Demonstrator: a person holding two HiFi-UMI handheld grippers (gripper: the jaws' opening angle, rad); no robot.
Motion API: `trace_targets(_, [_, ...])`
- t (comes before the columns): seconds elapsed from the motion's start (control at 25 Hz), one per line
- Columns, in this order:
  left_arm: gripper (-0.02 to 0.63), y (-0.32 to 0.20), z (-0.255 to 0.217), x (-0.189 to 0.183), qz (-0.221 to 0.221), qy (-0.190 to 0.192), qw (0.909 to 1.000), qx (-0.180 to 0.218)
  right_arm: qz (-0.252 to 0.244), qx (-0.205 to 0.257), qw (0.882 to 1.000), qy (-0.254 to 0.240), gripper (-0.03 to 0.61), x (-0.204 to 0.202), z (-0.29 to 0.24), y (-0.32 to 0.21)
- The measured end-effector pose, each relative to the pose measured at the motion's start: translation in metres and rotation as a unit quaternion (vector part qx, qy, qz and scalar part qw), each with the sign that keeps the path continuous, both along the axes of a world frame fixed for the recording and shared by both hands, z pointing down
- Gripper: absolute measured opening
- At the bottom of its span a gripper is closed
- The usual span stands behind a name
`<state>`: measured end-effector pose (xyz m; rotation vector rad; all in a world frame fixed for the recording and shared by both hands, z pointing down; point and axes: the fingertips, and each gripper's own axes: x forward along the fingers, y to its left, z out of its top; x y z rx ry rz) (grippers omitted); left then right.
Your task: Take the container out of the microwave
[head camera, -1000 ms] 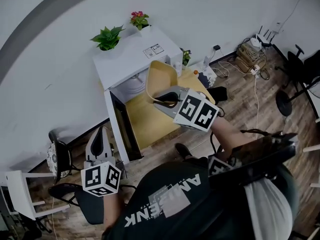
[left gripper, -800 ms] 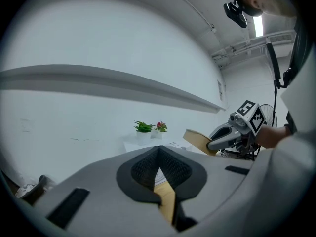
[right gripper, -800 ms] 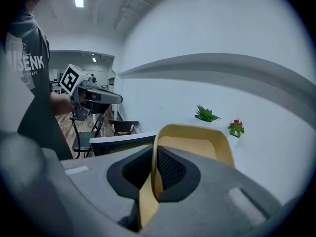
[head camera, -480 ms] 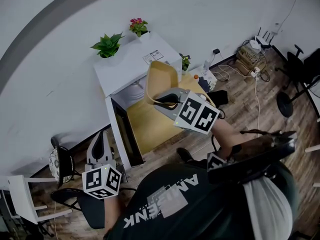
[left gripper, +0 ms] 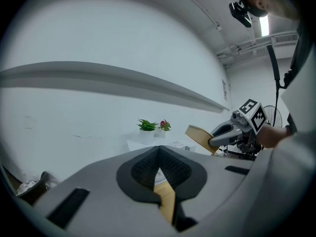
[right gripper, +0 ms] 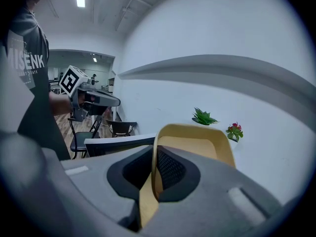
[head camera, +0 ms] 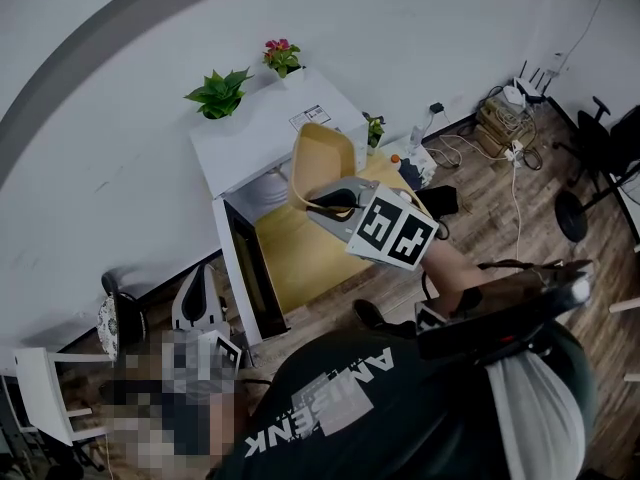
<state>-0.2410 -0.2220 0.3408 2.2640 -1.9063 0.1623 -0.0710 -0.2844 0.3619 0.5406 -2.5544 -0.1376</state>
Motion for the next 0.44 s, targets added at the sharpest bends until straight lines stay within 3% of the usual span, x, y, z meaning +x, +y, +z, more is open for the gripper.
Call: trace_targets(0.44, [0.002, -0.0015, -0.0051, 0.0071, 0.005, 0.000, 1.0000, 0.005, -0.009, -0.007, 1.000, -0.001, 0.025, -0.0018, -0.0020, -0.0045])
